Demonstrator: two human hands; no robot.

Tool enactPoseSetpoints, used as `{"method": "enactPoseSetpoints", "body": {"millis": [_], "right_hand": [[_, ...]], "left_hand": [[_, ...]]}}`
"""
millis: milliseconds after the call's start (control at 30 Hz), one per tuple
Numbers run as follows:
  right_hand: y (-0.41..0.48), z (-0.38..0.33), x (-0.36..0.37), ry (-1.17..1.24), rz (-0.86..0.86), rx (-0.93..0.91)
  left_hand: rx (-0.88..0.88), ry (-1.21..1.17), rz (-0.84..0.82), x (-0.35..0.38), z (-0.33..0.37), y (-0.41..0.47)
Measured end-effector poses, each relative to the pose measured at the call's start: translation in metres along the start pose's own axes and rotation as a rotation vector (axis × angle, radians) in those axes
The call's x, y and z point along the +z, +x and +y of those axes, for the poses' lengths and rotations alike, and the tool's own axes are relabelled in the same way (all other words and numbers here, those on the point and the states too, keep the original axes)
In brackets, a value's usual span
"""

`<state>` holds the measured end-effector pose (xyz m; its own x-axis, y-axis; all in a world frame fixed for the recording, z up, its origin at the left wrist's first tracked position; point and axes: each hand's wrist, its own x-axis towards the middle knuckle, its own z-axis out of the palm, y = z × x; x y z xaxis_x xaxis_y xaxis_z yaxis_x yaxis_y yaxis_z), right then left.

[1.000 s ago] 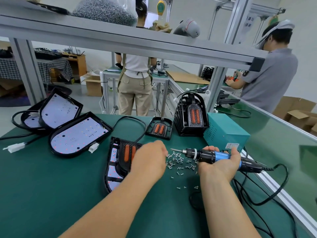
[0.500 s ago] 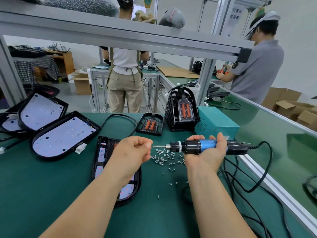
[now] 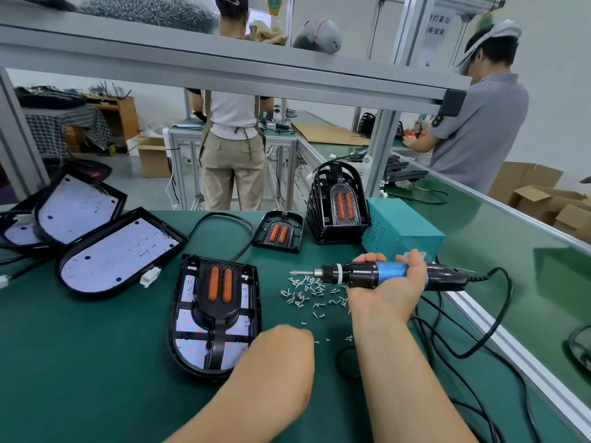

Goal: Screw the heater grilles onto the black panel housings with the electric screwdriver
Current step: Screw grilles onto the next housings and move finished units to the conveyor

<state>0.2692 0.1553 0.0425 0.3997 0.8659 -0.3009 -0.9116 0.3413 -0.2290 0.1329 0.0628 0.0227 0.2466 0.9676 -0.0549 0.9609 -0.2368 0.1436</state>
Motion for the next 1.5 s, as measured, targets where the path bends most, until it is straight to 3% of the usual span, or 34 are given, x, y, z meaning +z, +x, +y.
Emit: {"method": "enactPoseSetpoints", "body": {"millis": [133, 200, 300, 433, 600, 733, 1500], "right_hand": [[0.001, -0.001, 0.000, 0.003, 0.016, 0.001], [0.001, -0.002, 0.000, 0.020, 0.008, 0.005], [0.002, -0.004, 0.000, 0.037, 0.014, 0.000], [0.000, -0.001, 0.002, 0.042, -0.019, 0.018], [-0.010, 0.007, 0.006, 0.017, -0.078, 0.076], [-0.016, 0.012, 0.010, 0.007, -0.101, 0.094], [-0.022, 0.014, 0.013, -0.057, -0.183, 0.036]], "left_hand": [[0.047, 0.035, 0.010, 0.002, 0.004, -0.001], [0.048, -0.095, 0.108, -0.002, -0.001, 0.001], [0.011, -0.608, 0.284, -0.022, -0.027, 0.012], [-0.102, -1.502, 0.312, -0.037, -0.061, 0.017], [-0.164, -1.861, 0.344, -0.034, -0.067, 0.024], [-0.177, -1.920, 0.358, -0.034, -0.065, 0.025], [-0.182, -1.668, 0.428, -0.028, -0.061, 0.027]]}}
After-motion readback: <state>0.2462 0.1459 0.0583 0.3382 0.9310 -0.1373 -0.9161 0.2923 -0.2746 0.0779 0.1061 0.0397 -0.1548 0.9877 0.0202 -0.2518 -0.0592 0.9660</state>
